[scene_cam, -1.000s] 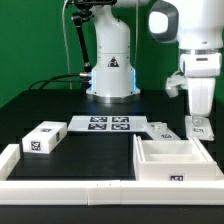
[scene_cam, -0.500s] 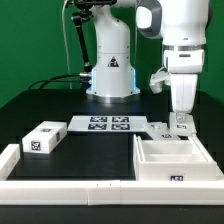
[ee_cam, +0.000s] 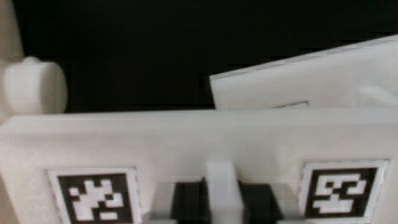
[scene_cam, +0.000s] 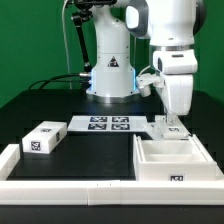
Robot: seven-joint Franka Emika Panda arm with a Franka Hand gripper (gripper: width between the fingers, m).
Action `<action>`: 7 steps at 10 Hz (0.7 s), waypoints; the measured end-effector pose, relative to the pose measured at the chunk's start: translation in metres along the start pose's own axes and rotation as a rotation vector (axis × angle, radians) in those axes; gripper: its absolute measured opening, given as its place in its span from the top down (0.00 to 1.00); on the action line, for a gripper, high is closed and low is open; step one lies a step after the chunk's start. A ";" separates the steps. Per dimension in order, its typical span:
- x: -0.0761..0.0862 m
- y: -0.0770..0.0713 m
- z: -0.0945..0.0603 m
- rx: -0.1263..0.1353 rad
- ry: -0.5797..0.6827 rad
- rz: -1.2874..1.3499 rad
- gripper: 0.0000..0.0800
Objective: Assemble cabinet
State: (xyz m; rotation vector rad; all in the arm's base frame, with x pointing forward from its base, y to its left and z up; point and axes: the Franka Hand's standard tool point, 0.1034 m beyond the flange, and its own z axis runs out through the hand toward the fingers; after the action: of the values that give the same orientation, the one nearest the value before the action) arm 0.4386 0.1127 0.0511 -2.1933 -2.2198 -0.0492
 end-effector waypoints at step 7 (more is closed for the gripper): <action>0.003 0.013 -0.006 -0.007 -0.002 0.013 0.91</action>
Offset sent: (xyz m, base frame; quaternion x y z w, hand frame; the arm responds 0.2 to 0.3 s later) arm 0.0114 0.0050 0.0125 0.0091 -0.0064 0.0124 0.9999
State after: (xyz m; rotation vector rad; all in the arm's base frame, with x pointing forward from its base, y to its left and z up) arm 0.4511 0.1154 0.0577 -2.2123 -2.2102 -0.0548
